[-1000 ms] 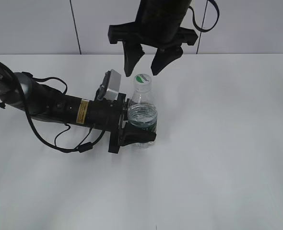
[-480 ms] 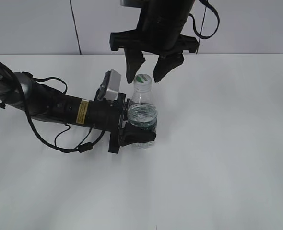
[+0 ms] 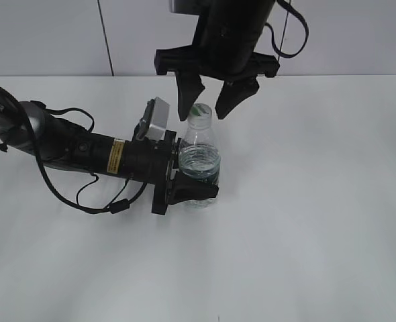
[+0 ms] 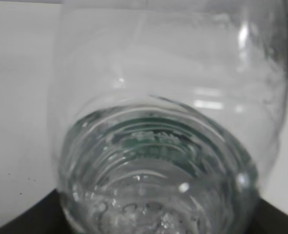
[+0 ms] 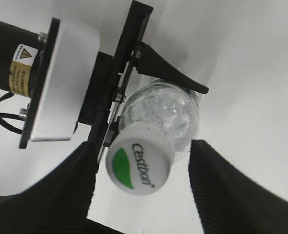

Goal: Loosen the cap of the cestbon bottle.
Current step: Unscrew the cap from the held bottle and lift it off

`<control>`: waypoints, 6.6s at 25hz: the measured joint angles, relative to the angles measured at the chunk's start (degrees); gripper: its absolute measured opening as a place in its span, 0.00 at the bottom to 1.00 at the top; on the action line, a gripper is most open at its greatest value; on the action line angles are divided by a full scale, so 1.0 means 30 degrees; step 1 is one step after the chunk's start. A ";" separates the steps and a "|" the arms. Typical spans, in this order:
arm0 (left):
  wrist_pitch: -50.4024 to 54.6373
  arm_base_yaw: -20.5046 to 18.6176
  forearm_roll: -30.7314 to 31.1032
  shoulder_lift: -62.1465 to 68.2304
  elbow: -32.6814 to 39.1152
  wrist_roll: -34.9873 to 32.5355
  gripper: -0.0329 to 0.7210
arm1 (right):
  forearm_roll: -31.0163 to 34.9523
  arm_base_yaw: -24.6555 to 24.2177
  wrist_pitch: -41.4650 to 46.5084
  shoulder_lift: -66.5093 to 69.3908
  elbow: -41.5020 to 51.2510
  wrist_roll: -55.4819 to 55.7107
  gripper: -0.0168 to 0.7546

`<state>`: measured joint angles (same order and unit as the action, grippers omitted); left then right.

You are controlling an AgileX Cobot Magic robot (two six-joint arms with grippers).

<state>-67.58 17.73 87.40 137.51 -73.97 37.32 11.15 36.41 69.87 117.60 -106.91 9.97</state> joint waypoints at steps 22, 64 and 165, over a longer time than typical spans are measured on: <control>0.0023 0.0000 -0.0017 0.0000 0.0000 0.0000 0.59 | 0.0091 0.0000 0.0000 0.0000 0.0046 -0.3224 0.41; 0.0023 -0.0017 0.0319 0.0000 -0.0035 -0.0054 0.59 | 0.0159 0.0000 0.0000 -0.0156 0.0046 -2.3224 0.40; -0.0207 -0.0017 0.0490 0.0000 -0.0058 -0.0001 0.59 | 0.0335 0.0000 0.0028 0.0046 -0.0646 0.5386 0.57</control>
<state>-68.20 17.68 88.87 137.51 -74.14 37.32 12.15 36.41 69.95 117.74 -108.85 26.13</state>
